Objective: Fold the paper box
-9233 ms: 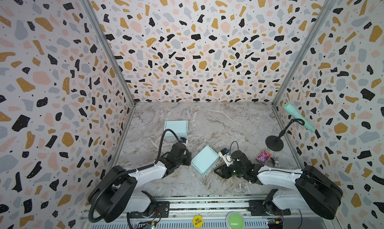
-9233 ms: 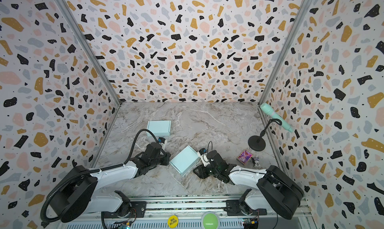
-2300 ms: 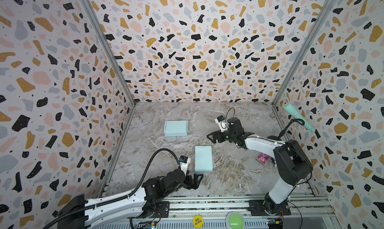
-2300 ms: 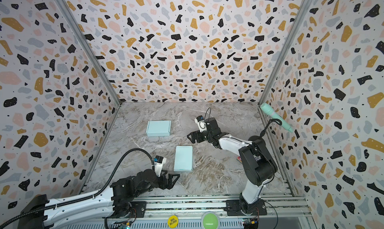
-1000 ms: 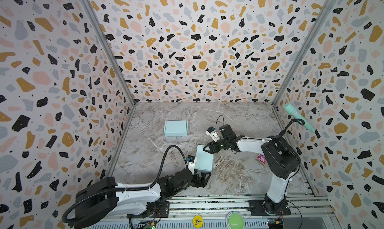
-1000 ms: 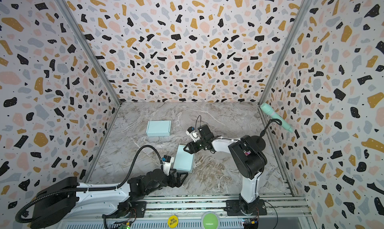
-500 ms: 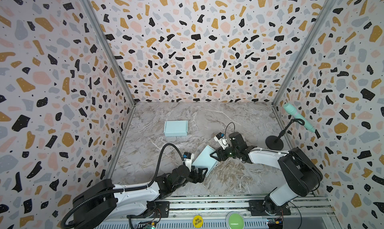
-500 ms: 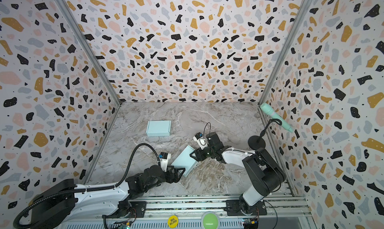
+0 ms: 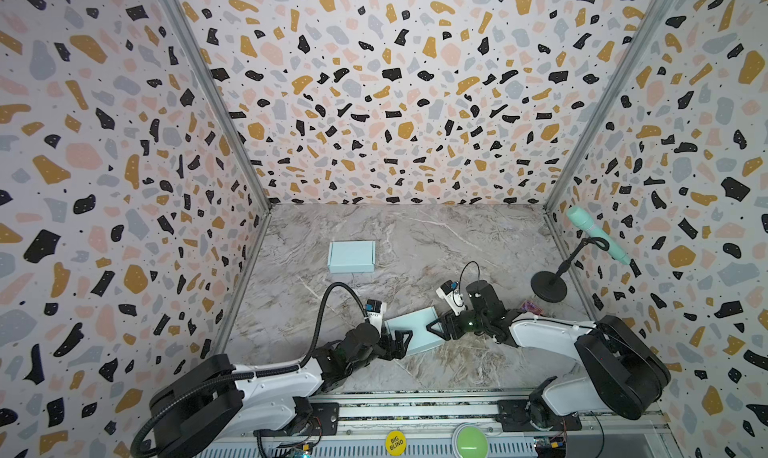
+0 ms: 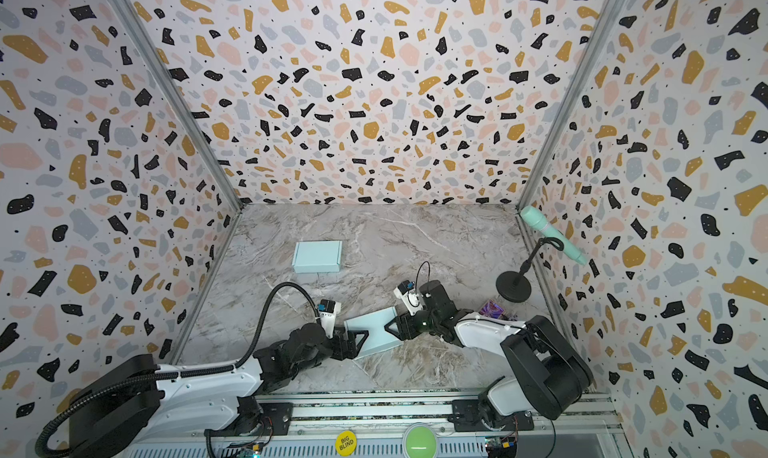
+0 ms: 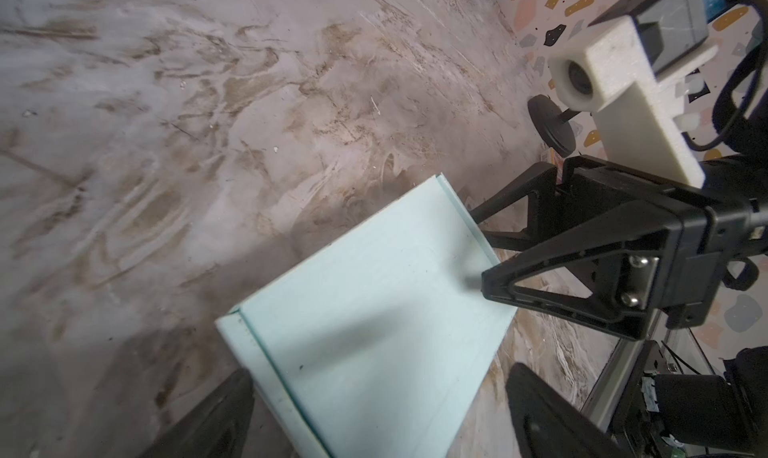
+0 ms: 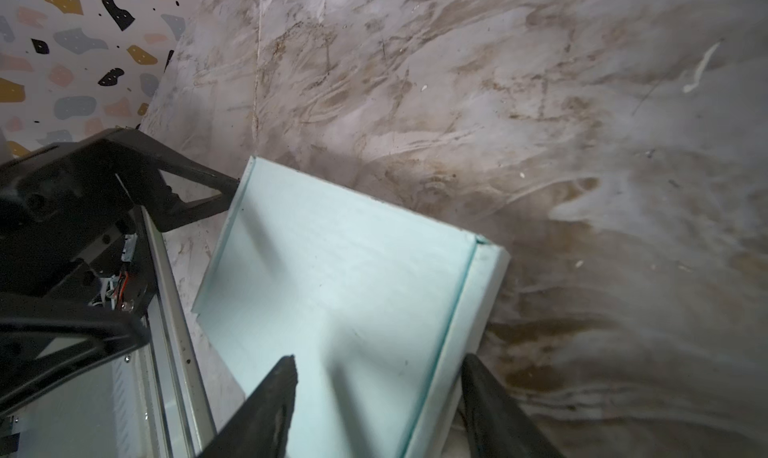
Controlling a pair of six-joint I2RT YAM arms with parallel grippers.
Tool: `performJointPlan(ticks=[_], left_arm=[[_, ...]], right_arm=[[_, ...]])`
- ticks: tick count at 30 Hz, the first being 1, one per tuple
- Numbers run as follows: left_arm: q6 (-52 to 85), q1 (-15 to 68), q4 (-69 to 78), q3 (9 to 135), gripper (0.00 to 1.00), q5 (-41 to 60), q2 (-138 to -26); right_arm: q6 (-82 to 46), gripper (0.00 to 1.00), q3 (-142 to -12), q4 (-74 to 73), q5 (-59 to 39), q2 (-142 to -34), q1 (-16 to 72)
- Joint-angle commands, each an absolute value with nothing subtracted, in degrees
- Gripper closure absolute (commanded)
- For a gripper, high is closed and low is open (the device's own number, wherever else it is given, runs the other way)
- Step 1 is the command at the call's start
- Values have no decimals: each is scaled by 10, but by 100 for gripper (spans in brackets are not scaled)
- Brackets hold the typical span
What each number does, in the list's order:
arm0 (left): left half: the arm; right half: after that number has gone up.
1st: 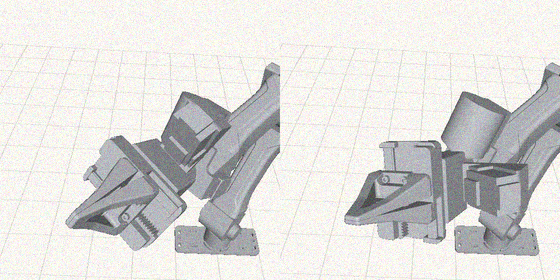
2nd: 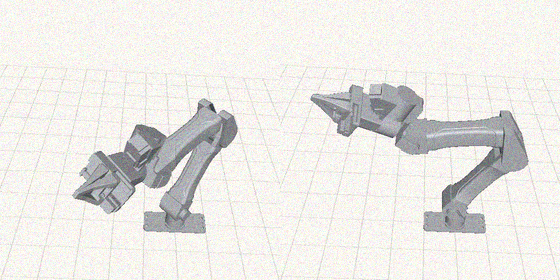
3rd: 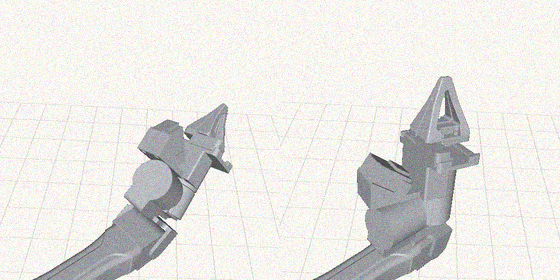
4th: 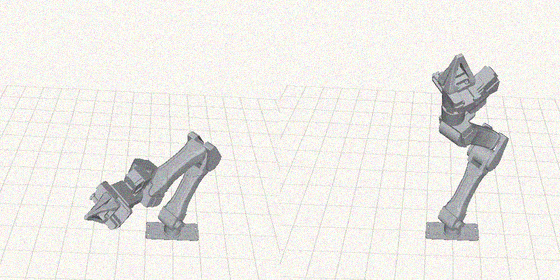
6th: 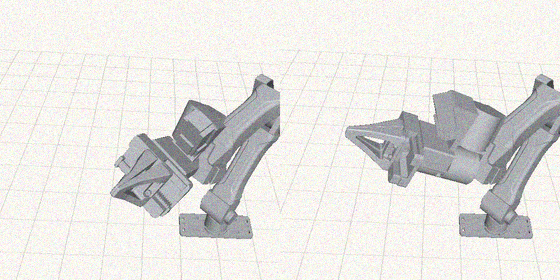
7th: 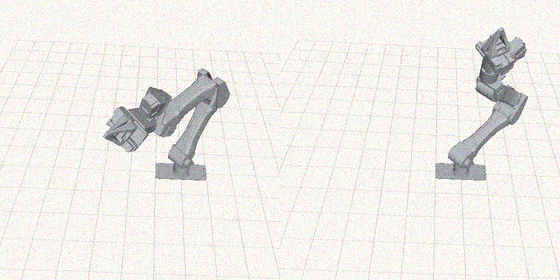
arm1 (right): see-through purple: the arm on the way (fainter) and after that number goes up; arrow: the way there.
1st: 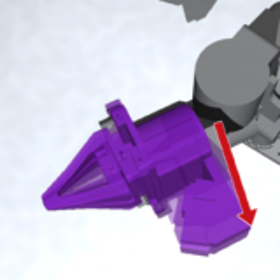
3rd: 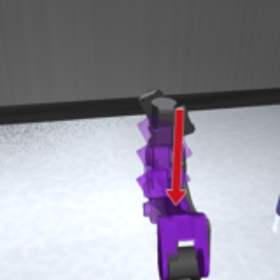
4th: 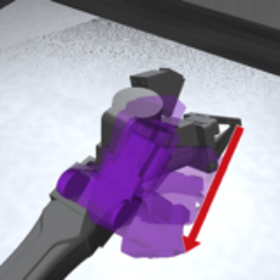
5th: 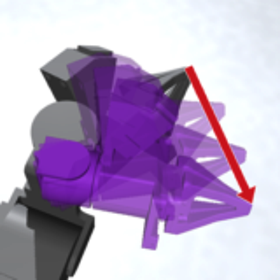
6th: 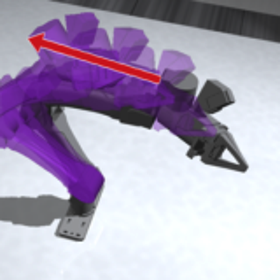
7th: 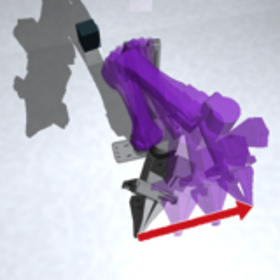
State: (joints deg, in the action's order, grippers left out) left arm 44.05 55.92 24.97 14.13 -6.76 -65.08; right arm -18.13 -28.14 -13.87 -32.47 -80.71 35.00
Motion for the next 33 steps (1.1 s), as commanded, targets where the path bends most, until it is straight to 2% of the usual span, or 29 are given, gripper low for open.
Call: performJointPlan(ticks=[1, 4, 12, 21, 27, 33], left_arm=[[428, 556, 200, 166, 6, -91, -655], [433, 556, 157, 170, 8, -110, -650], [470, 559, 200, 113, 19, -73, -601], [484, 569, 258, 106, 28, -63, -637], [482, 569, 279, 121, 40, -58, -665], [478, 569, 280, 136, 44, -58, -678]], right_arm=[[-202, 37, -276, -166, -341, -787, 356], [-211, 37, -270, -164, -337, -775, 356], [-219, 38, -245, -165, -328, -752, 358], [-237, 41, -237, -185, -323, -754, 382], [-242, 47, -236, -194, -322, -757, 390], [-249, 51, -230, -216, -325, -768, 391]])
